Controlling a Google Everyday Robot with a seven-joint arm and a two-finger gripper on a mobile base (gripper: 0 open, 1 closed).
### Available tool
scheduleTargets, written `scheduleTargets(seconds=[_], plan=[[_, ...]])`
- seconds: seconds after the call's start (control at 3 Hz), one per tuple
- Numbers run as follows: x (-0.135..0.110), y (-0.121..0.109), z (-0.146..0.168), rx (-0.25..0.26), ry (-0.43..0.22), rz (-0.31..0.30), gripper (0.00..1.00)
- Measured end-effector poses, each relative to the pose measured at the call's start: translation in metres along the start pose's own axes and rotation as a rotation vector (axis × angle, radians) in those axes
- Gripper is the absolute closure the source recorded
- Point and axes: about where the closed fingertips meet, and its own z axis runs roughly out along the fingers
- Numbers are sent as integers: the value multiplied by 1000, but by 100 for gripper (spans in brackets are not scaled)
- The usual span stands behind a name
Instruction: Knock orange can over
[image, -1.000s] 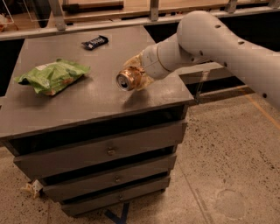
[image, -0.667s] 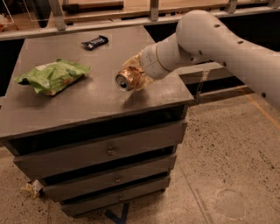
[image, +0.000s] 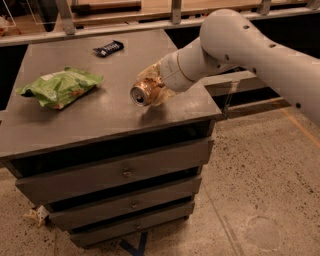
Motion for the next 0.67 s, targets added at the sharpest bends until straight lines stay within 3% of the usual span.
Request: scheduleTargets(seconds=[0.33,0.67], plan=[[-2,4,1,-18,-9,-4,0],[-2,4,1,-19,-10,-4,0]])
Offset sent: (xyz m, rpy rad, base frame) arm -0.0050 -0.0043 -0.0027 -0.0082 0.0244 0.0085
